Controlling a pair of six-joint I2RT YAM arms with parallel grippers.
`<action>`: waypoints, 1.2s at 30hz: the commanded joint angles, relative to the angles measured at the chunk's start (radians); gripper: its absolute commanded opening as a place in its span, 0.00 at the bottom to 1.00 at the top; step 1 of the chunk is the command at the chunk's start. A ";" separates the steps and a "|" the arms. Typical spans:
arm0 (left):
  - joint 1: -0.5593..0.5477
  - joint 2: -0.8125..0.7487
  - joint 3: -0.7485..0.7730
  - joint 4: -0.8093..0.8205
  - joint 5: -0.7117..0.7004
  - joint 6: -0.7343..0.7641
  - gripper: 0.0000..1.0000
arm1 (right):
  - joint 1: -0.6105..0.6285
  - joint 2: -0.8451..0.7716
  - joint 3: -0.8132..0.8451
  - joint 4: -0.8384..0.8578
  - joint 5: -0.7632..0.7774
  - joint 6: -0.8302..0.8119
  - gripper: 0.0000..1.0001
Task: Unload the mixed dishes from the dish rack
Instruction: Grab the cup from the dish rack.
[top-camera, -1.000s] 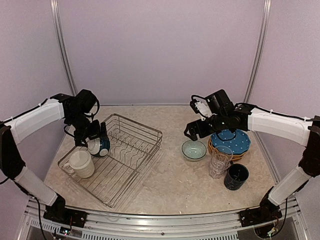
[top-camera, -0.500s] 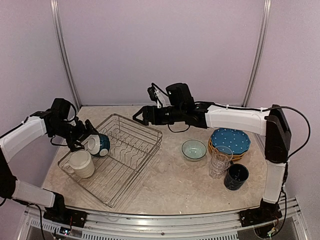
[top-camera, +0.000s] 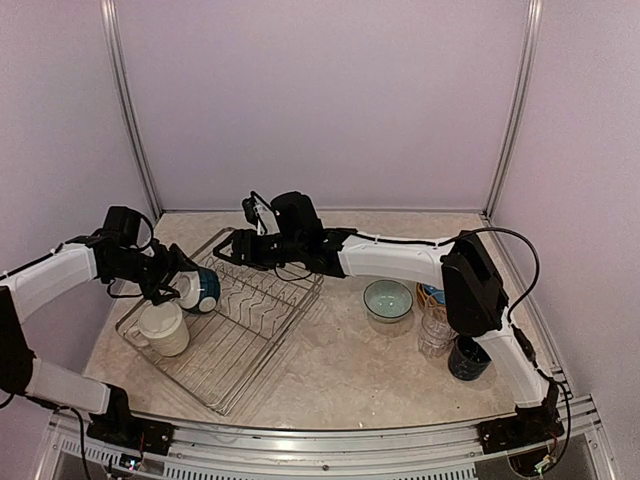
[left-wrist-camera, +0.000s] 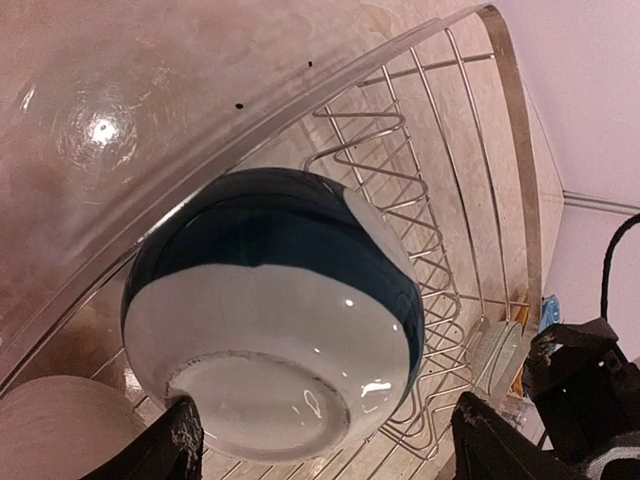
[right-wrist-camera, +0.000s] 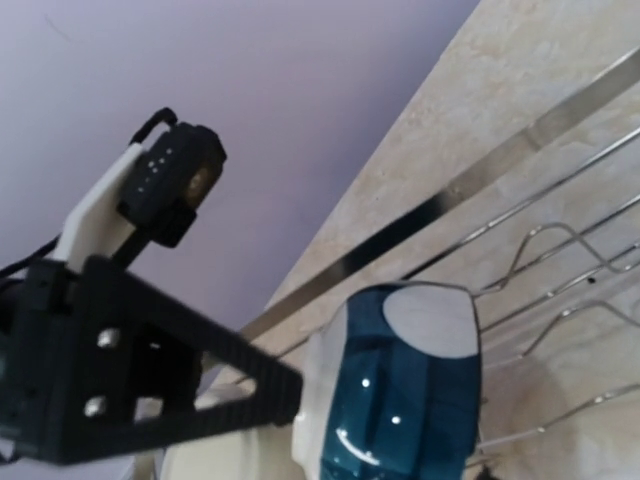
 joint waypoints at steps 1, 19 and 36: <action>0.007 0.006 -0.050 0.062 0.093 -0.008 0.79 | 0.015 0.072 0.072 -0.019 0.021 0.036 0.60; 0.007 -0.146 -0.132 -0.008 0.077 0.026 0.78 | 0.041 0.259 0.218 -0.037 0.013 0.125 0.47; 0.016 -0.065 -0.095 0.026 -0.086 0.007 0.99 | 0.087 0.335 0.333 -0.057 0.001 0.080 0.43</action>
